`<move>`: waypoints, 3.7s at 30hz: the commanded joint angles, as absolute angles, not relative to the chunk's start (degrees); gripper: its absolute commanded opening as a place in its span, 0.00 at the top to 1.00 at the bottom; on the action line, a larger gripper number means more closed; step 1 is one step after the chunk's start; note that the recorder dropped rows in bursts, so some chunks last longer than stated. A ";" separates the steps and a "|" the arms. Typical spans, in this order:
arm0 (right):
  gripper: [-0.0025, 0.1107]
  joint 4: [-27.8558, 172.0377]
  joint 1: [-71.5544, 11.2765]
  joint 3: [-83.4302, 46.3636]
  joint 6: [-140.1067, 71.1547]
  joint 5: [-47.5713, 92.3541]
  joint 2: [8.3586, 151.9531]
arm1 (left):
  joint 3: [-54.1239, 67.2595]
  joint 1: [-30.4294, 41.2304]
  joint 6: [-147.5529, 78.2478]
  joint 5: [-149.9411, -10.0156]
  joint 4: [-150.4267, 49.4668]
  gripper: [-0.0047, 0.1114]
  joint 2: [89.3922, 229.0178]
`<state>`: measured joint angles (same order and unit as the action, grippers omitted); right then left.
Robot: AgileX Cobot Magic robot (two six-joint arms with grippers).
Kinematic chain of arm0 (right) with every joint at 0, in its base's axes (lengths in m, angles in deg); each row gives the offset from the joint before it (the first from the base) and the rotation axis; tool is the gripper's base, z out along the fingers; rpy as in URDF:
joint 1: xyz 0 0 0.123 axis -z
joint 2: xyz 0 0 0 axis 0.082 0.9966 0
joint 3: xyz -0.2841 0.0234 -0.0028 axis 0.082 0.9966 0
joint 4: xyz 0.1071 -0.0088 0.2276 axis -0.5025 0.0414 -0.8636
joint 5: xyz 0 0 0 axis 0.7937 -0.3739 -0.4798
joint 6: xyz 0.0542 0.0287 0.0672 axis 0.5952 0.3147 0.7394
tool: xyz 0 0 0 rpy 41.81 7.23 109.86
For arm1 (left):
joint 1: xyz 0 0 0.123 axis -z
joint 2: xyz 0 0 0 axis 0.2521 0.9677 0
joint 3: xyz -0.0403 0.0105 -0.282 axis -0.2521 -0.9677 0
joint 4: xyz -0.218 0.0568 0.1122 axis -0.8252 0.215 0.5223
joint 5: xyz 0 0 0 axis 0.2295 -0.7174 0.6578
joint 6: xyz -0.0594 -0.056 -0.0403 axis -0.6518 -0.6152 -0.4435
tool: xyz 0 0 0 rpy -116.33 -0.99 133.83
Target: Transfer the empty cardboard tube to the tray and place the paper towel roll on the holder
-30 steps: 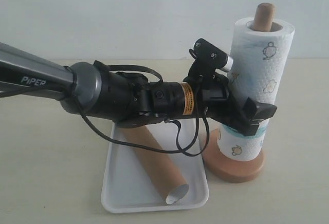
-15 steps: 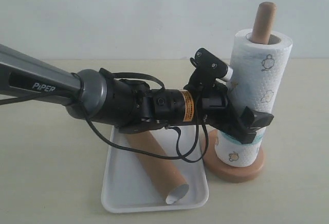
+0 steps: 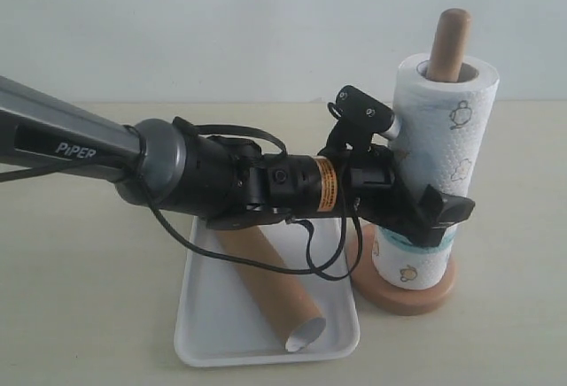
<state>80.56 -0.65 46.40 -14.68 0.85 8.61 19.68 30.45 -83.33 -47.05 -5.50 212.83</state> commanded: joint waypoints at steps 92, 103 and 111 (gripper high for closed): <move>0.98 80.72 -0.72 46.36 -14.45 1.31 8.36 | -21.33 26.43 -121.65 -60.02 23.83 0.92 142.77; 0.98 80.62 -0.72 46.36 -14.45 1.15 8.36 | -21.33 26.59 -121.64 -60.16 23.83 0.92 138.62; 0.98 80.62 -0.72 46.36 -14.45 1.15 8.36 | -22.53 25.69 -122.02 -58.95 23.83 0.92 125.06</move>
<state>80.56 -0.65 46.40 -14.28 0.85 8.61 -21.55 26.58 -121.93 -59.58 24.54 130.01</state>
